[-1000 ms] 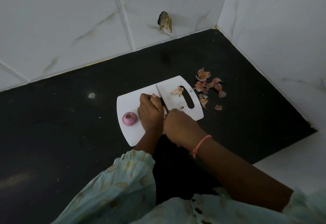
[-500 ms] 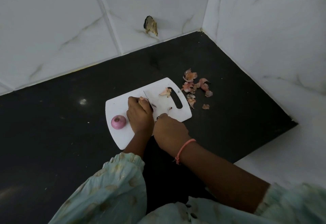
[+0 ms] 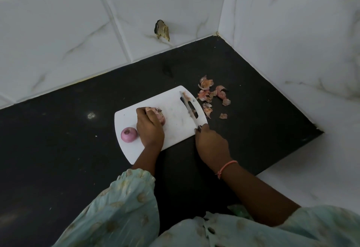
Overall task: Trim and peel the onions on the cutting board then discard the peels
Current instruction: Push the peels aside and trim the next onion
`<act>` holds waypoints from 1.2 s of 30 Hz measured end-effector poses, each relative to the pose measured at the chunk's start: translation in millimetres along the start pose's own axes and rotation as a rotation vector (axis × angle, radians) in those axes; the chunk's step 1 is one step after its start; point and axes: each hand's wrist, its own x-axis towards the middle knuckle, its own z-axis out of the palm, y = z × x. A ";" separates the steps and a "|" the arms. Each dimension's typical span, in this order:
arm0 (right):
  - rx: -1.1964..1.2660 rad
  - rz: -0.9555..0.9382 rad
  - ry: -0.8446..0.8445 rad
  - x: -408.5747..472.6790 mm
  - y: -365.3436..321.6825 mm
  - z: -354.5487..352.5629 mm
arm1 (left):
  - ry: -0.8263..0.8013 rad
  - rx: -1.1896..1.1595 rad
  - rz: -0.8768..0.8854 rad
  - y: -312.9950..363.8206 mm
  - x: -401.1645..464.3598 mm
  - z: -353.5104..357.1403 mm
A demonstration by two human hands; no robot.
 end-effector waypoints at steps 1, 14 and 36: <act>-0.006 0.005 0.038 2.2 2.2 -4.0 | 0.000 -0.007 -0.009 1.1 -0.8 -0.2; 0.303 -0.163 -0.113 -4.3 -43.5 -18.1 | -0.036 -0.082 0.004 8.6 0.3 -1.3; 0.071 -0.121 -0.244 11.7 -47.8 -14.7 | -0.061 -0.078 -0.031 6.1 1.0 -1.1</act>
